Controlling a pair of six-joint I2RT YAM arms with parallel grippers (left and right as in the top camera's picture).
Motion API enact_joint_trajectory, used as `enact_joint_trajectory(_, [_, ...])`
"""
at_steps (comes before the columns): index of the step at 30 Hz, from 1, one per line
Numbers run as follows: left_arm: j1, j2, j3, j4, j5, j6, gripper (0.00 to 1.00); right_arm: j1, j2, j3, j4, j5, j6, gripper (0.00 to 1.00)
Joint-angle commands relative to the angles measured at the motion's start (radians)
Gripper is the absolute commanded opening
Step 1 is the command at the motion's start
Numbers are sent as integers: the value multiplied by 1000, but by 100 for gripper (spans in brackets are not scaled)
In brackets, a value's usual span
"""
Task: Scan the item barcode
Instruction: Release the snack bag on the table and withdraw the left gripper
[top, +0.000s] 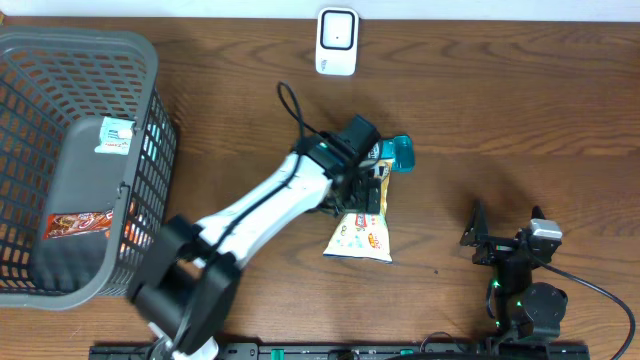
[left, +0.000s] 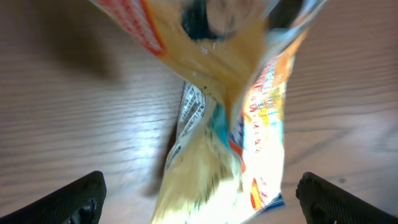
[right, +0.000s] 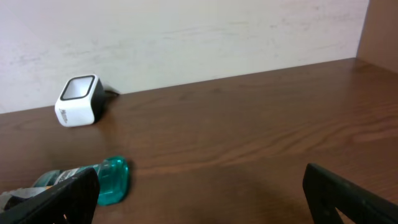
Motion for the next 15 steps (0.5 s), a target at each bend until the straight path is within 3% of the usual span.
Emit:
enact_joint_trajectory(1, [55, -182, 100, -2, -86, 2, 98, -3, -5, -2, -4, -3, -14, 99])
enact_joint_trajectory(7, [172, -447, 110, 9, -283, 30, 98, -3, -5, -2, -4, -3, -14, 99])
enact_joint_trajectory(15, [388, -716, 110, 0, -687, 73, 98, -3, -5, -2, -4, -3, -14, 99])
